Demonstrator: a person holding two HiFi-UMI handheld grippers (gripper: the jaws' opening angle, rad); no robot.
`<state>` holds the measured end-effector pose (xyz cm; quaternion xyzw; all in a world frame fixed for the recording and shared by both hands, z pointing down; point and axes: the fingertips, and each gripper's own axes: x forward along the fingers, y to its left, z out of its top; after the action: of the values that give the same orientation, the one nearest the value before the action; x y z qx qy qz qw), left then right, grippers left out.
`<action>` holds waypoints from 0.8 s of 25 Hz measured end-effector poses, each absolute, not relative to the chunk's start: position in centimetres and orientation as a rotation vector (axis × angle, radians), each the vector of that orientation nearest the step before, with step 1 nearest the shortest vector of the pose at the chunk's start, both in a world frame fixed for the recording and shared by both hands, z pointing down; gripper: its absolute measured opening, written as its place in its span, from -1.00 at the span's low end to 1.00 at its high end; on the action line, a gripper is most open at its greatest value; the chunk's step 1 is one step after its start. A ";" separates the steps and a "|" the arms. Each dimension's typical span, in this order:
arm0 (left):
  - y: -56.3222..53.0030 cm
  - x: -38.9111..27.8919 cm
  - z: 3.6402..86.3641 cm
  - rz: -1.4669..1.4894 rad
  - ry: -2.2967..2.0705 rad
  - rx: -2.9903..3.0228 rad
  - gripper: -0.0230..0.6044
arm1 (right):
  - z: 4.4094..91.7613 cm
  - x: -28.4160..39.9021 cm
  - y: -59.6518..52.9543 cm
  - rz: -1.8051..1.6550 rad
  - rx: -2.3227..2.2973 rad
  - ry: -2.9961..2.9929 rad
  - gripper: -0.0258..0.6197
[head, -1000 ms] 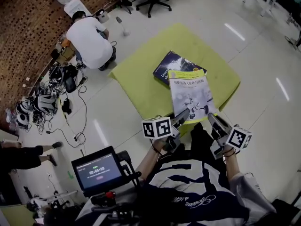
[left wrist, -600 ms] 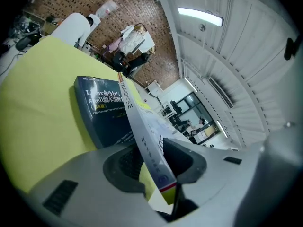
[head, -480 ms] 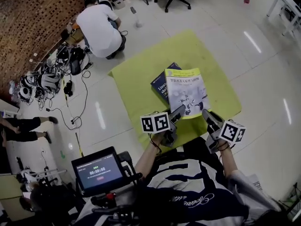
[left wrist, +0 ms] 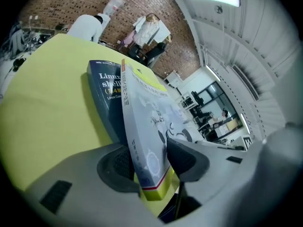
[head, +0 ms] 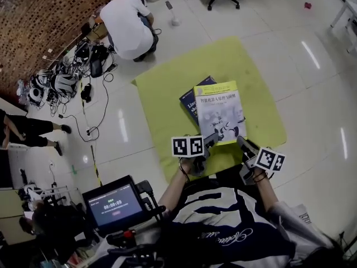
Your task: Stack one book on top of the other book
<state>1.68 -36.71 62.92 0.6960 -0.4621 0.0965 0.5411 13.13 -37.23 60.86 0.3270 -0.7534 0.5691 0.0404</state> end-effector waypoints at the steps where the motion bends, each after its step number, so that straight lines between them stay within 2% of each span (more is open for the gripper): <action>1: -36.4 1.7 63.1 0.269 -1.088 1.665 -0.37 | 61.1 13.2 -37.3 1.751 1.015 -2.302 -0.70; 7: -31.3 0.4 64.0 0.536 -1.048 1.681 -0.26 | 61.8 13.9 -37.7 1.726 1.098 -2.275 -0.71; 13: -29.4 -2.5 63.0 0.309 -1.157 1.648 -0.26 | 63.1 14.1 -37.6 1.579 1.220 -2.265 -0.64; 16: -29.3 -3.6 61.9 0.257 -1.199 1.677 -0.26 | 64.1 15.1 -37.2 1.403 1.349 -2.174 -0.45; 20: -28.4 -4.4 60.5 0.247 -1.215 1.745 -0.26 | 64.1 16.3 -34.7 1.302 1.474 -2.094 -0.45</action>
<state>-4.38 -28.43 60.48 0.7152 -0.4980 0.1012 0.4799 16.29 -34.72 64.14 0.5084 -0.7223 0.4493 0.1341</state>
